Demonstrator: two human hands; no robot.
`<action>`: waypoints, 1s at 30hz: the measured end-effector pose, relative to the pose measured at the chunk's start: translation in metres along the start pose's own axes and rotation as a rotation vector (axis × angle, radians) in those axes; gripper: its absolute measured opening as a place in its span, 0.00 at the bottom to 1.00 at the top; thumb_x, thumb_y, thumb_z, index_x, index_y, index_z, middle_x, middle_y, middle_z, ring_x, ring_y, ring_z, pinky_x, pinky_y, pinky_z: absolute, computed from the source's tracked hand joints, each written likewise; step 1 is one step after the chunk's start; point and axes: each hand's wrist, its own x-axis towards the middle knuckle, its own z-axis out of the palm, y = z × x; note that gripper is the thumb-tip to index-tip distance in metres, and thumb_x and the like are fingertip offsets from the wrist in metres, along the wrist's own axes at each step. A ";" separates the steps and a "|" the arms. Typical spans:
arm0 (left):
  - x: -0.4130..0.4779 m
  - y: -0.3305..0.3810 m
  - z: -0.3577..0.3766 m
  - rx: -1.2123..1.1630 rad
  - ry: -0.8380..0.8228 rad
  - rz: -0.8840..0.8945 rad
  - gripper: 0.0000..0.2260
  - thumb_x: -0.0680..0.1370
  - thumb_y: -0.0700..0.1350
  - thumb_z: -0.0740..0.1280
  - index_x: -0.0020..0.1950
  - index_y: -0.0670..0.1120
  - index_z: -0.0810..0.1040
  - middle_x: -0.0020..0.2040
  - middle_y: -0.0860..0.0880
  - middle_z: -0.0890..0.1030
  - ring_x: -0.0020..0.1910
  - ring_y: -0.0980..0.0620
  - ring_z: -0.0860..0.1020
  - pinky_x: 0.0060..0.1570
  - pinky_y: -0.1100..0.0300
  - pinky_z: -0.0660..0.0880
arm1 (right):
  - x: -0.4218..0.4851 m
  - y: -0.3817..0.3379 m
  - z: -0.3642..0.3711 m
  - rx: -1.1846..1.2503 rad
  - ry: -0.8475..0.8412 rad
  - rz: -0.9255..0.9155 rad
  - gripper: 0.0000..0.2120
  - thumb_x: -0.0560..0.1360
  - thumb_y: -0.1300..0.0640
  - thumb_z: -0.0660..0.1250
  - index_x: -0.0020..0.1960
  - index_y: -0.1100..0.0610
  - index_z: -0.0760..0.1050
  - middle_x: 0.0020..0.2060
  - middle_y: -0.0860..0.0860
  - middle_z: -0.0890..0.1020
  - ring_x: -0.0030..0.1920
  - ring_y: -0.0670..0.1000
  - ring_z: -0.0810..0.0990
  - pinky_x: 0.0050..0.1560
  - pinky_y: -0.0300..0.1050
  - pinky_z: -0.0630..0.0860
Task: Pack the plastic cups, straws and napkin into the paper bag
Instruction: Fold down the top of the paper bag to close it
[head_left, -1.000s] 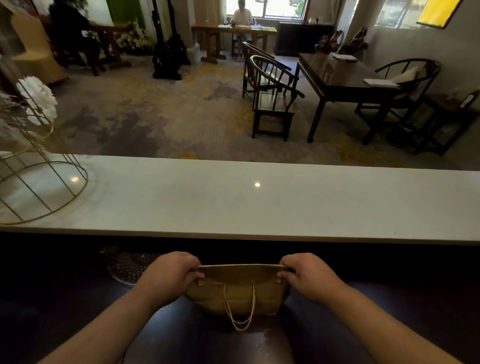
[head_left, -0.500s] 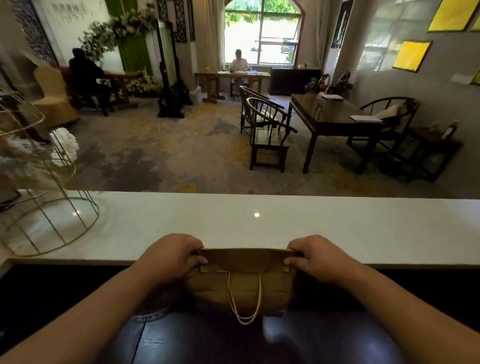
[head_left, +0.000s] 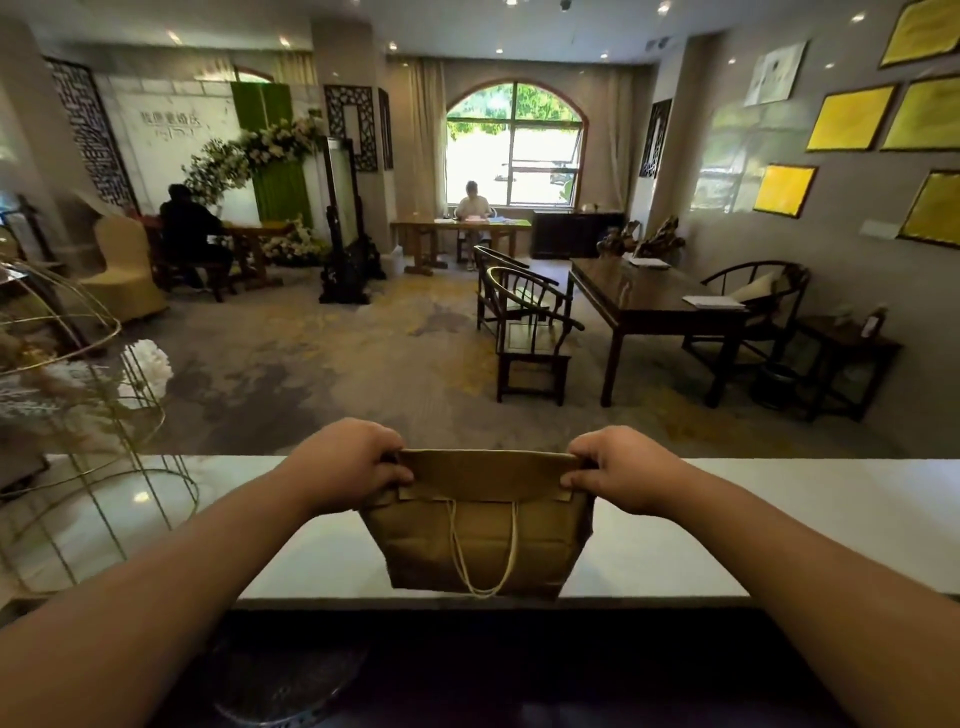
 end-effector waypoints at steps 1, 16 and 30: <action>0.004 0.000 -0.002 0.006 0.009 -0.001 0.14 0.79 0.54 0.71 0.36 0.59 0.72 0.37 0.57 0.76 0.39 0.56 0.76 0.38 0.59 0.71 | 0.003 0.000 -0.002 0.005 0.013 0.000 0.04 0.80 0.52 0.71 0.47 0.49 0.82 0.41 0.47 0.83 0.44 0.48 0.82 0.46 0.44 0.80; 0.049 -0.013 0.014 0.017 0.046 -0.039 0.08 0.81 0.53 0.69 0.51 0.51 0.83 0.40 0.55 0.78 0.41 0.54 0.78 0.39 0.60 0.71 | 0.058 0.016 0.002 -0.026 0.045 0.018 0.04 0.80 0.53 0.70 0.47 0.48 0.82 0.40 0.47 0.83 0.43 0.49 0.82 0.46 0.44 0.82; 0.071 -0.024 0.032 0.033 0.020 -0.051 0.07 0.81 0.54 0.69 0.46 0.53 0.79 0.40 0.54 0.79 0.40 0.54 0.78 0.39 0.60 0.73 | 0.087 0.030 0.015 -0.063 0.030 0.031 0.03 0.81 0.52 0.70 0.50 0.49 0.82 0.41 0.47 0.83 0.43 0.49 0.82 0.47 0.44 0.82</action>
